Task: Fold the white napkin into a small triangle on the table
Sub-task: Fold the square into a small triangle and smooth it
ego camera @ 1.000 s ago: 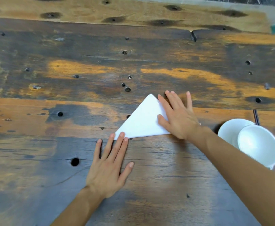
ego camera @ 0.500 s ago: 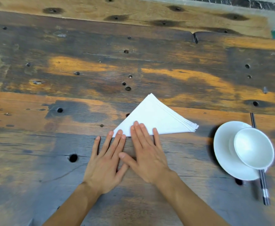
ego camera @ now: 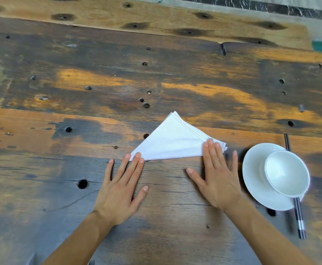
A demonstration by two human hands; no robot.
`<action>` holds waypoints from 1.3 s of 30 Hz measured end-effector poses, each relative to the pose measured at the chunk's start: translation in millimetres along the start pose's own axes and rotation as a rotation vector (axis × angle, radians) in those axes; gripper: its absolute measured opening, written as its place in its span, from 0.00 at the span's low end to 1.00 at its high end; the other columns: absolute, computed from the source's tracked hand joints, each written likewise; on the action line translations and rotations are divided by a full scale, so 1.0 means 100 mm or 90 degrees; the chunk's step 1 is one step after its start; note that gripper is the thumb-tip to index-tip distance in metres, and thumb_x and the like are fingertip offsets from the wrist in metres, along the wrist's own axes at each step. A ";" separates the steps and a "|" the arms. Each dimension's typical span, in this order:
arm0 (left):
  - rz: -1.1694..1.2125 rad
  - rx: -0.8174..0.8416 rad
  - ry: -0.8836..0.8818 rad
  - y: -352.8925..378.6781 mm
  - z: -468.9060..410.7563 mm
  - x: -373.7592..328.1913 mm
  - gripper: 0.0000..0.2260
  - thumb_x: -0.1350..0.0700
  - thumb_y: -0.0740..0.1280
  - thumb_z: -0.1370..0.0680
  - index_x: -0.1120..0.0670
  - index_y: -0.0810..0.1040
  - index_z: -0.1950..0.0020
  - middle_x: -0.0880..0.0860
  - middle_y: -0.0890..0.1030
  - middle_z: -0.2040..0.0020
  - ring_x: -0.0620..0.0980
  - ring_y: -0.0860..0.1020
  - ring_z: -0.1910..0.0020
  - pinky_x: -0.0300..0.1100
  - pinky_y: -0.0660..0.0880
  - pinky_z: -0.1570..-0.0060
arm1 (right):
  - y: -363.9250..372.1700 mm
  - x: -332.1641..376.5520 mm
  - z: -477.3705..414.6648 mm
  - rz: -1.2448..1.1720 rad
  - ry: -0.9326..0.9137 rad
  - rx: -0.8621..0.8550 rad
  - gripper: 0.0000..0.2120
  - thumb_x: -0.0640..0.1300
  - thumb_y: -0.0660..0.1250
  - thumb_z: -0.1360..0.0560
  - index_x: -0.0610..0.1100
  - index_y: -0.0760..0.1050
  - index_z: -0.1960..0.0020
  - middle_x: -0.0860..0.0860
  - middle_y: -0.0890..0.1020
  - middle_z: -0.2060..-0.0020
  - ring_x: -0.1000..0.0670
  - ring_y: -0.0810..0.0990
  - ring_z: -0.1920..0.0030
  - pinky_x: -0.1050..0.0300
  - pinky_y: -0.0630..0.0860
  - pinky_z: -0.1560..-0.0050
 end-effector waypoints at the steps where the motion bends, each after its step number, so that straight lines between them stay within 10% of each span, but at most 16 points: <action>1: 0.000 0.001 -0.001 0.00 0.00 0.00 0.33 0.38 0.50 0.16 0.55 0.51 0.16 0.51 0.51 0.15 0.54 0.50 0.16 0.66 0.50 0.22 | -0.02 0.10 0.01 -0.016 0.003 -0.014 0.43 0.73 0.37 0.22 0.45 0.36 0.18 0.50 0.38 0.19 0.51 0.35 0.20 0.38 0.30 0.24; 8: -0.005 -0.013 0.001 -0.02 0.00 0.00 0.32 0.38 0.48 0.15 0.54 0.53 0.16 0.50 0.51 0.15 0.53 0.49 0.16 0.66 0.52 0.23 | 0.10 1.27 -0.01 -0.108 -0.178 -0.019 0.42 0.72 0.38 0.21 0.45 0.41 0.18 0.50 0.40 0.18 0.51 0.34 0.20 0.38 0.34 0.23; 16: -0.006 -0.006 -0.004 -0.04 0.00 -0.02 0.32 0.38 0.49 0.15 0.55 0.52 0.16 0.52 0.52 0.15 0.54 0.49 0.16 0.65 0.50 0.22 | 0.08 0.07 -0.10 -0.050 0.069 -0.026 0.40 0.71 0.33 0.22 0.47 0.37 0.18 0.50 0.38 0.19 0.51 0.36 0.20 0.38 0.35 0.23; 22: 0.018 -0.114 0.083 -0.34 -0.26 -0.02 0.23 0.43 0.54 0.15 0.56 0.74 0.29 0.57 0.71 0.25 0.59 0.72 0.29 0.58 0.60 0.31 | -0.21 0.31 0.00 -0.126 0.069 -0.110 0.38 0.63 0.48 0.19 0.39 0.51 0.18 0.41 0.50 0.18 0.42 0.46 0.19 0.40 0.37 0.22; 29: -0.253 0.070 0.495 -0.56 -1.59 0.06 0.37 0.29 0.47 0.19 0.47 0.47 0.15 0.53 0.46 0.15 0.56 0.45 0.16 0.65 0.43 0.21 | -0.18 0.41 0.05 -0.185 0.142 -0.081 0.36 0.62 0.52 0.18 0.41 0.52 0.19 0.40 0.55 0.20 0.43 0.49 0.20 0.43 0.40 0.22; 39: -0.242 0.082 0.469 -0.39 -1.74 0.07 0.40 0.23 0.45 0.22 0.44 0.43 0.16 0.55 0.43 0.15 0.58 0.43 0.17 0.69 0.43 0.23 | -0.25 0.30 -0.22 -0.120 0.160 -0.038 0.39 0.65 0.51 0.18 0.39 0.50 0.19 0.39 0.54 0.20 0.43 0.49 0.19 0.42 0.39 0.22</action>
Point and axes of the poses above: each hand's wrist, its own z-axis away from the middle knuckle, its own y-axis out of the palm, x = y × z, the point moved 5 cm from there along -z, towards the middle knuckle
